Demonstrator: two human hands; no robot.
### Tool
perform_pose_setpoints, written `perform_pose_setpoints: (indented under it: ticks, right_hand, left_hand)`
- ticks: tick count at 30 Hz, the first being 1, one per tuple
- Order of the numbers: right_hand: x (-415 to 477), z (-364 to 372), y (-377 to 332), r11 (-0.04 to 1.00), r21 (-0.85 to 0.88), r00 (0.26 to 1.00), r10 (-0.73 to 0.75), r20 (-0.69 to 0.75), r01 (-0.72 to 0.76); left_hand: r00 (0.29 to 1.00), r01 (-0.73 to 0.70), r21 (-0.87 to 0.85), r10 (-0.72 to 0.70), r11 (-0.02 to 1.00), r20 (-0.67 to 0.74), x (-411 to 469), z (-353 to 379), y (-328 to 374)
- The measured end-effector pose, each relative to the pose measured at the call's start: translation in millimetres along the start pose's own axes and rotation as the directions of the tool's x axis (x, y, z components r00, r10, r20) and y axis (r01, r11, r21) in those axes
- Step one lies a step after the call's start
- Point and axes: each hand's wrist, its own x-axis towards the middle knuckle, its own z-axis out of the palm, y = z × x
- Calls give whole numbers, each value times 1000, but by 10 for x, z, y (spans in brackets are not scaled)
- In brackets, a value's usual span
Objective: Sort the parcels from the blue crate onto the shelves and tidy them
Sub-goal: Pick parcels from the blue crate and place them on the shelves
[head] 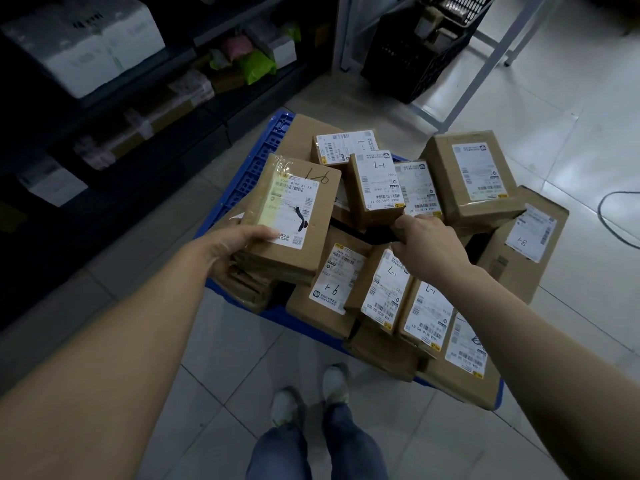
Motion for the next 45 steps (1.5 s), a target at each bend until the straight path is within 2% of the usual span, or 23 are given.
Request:
perform_pose_setpoints:
  ticks: [5, 13, 27, 32, 35, 39, 45]
  right_hand:
    - [-37, 130, 48, 999, 34, 1000, 15, -17, -15]
    - [-35, 223, 94, 998, 56, 999, 37, -7, -37]
    - [98, 289, 65, 994, 106, 999, 26, -29, -22]
    - [255, 275, 23, 966, 257, 999, 24, -25, -17]
    - [310, 272, 38, 957, 289, 999, 32, -32, -22]
    - [347, 287, 180, 953, 293, 996, 86, -31, -73]
    - [418, 405, 356, 909, 378, 984, 179, 21, -174]
  left_hand:
    - [997, -40, -40, 43, 998, 65, 32, 134, -16]
    - [996, -52, -73, 57, 996, 69, 84, 240, -14]
    - [984, -153, -122, 163, 981, 68, 247, 274, -32]
    - [987, -144, -128, 151, 981, 49, 253, 281, 0]
    - [987, -151, -162, 159, 975, 35, 282, 260, -26]
    - [986, -156, -235, 165, 959, 17, 292, 304, -31]
    - [988, -141, -157, 149, 977, 38, 276, 433, 51]
